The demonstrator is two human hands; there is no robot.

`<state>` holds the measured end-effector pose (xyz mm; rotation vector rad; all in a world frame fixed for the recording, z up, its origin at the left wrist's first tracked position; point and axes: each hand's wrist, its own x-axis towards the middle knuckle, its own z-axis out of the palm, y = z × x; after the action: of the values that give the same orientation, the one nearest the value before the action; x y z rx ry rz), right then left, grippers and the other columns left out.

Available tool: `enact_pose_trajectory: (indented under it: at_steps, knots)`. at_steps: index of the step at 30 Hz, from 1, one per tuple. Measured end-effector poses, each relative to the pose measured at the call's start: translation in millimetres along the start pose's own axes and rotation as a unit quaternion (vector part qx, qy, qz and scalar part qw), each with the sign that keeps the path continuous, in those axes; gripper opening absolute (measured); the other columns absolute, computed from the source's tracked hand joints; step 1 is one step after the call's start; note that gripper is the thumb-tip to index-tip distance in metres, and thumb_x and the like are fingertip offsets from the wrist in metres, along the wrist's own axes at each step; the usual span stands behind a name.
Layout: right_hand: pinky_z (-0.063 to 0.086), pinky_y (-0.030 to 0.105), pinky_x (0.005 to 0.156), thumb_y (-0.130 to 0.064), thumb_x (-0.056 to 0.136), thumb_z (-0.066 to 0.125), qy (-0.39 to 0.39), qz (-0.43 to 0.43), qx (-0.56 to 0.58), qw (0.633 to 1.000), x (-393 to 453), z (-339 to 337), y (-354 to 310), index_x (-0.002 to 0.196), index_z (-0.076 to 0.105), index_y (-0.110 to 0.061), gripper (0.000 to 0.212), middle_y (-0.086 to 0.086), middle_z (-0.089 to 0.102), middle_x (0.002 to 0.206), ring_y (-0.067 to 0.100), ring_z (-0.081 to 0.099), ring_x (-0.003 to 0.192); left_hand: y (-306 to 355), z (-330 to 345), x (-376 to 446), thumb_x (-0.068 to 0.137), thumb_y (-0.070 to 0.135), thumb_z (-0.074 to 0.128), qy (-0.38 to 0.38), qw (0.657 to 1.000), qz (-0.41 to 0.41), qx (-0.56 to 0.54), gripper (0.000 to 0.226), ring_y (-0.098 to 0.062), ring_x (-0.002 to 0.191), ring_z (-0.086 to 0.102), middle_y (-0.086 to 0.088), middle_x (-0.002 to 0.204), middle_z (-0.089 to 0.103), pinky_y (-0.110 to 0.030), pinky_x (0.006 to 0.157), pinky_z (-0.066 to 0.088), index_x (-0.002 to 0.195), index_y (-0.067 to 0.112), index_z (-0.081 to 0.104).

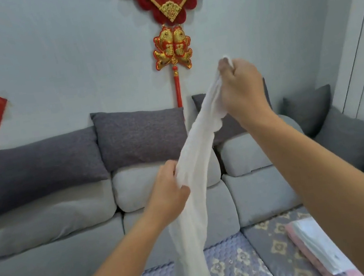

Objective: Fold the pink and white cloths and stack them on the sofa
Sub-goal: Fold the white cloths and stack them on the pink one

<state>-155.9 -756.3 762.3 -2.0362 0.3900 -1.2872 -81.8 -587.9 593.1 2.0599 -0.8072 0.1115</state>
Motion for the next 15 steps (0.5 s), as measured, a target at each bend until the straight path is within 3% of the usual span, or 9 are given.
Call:
enact_pose_trajectory:
  at_steps: [2,4,6,8,10,12,15]
  knots:
    - [0.029,0.036,0.059,-0.034,0.108,0.032,0.035,0.029,0.003,0.999,8.0,-7.7,9.2,0.067,0.034,-0.016,0.045,-0.002,0.039,0.065,0.016,0.036,0.061,-14.3,-1.2,-3.5,0.082,0.006,0.055,0.014,0.999,-0.032,0.017,0.010,-0.013,0.071,0.053,0.005,0.083,0.056,-0.034,0.064,0.043,0.086,0.015,0.055]
    - [0.027,0.033,0.055,-0.035,0.108,0.033,0.049,0.039,0.004,0.998,14.0,-12.6,16.5,0.064,0.031,-0.017,0.047,-0.003,0.035,0.063,0.014,0.032,0.058,-22.2,-11.6,2.2,0.080,0.011,0.054,-0.009,0.998,-0.060,-0.015,0.008,-0.010,0.059,0.049,0.007,0.068,0.058,-0.032,0.059,0.040,0.074,0.013,0.057]
    - [0.027,0.034,0.055,-0.036,0.107,0.035,0.039,0.062,0.030,0.997,22.5,-18.7,20.9,0.065,0.033,-0.019,0.046,-0.004,0.035,0.064,0.013,0.031,0.057,-21.8,-31.5,13.5,0.082,0.009,0.055,-0.090,0.986,-0.095,-0.105,0.016,-0.016,0.072,0.064,-0.004,0.081,0.073,-0.033,0.068,0.049,0.089,0.013,0.069]
    - [0.036,0.028,0.053,-0.038,0.106,0.042,-0.037,0.123,0.077,0.989,30.5,-30.3,21.4,0.073,0.049,-0.017,0.040,-0.001,0.046,0.067,0.013,0.043,0.056,-17.1,-64.8,29.0,0.089,-0.002,0.056,-0.139,0.976,-0.107,-0.127,0.020,-0.025,0.083,0.070,-0.014,0.094,0.075,-0.038,0.073,0.054,0.102,0.007,0.068]
    - [0.047,0.022,0.046,-0.037,0.104,0.051,-0.168,0.191,0.147,0.956,30.8,-46.2,15.3,0.082,0.060,-0.012,0.034,0.000,0.061,0.064,0.013,0.060,0.052,-15.0,-103.7,48.9,0.092,-0.003,0.057,-0.148,0.980,-0.094,-0.089,0.014,-0.020,0.077,0.069,-0.008,0.086,0.074,-0.035,0.067,0.056,0.093,0.008,0.066]
    - [0.048,0.021,0.039,-0.032,0.103,0.054,-0.252,0.215,0.181,0.926,27.0,-59.6,7.4,0.086,0.061,-0.006,0.032,0.001,0.065,0.056,0.013,0.063,0.045,-14.9,-135.8,71.9,0.094,0.003,0.058,-0.104,0.990,-0.087,-0.038,0.015,-0.015,0.069,0.066,-0.002,0.079,0.072,-0.028,0.059,0.052,0.086,0.012,0.067]
    - [0.037,0.017,0.033,-0.034,0.105,0.047,-0.329,0.231,0.274,0.873,27.5,-57.5,-2.8,0.077,0.055,-0.009,0.038,0.003,0.048,0.045,0.010,0.045,0.032,-22.0,-153.8,114.4,0.095,0.021,0.060,0.059,0.984,-0.067,0.153,0.014,-0.025,0.088,0.069,-0.004,0.089,0.074,-0.031,0.072,0.049,0.088,0.024,0.071]
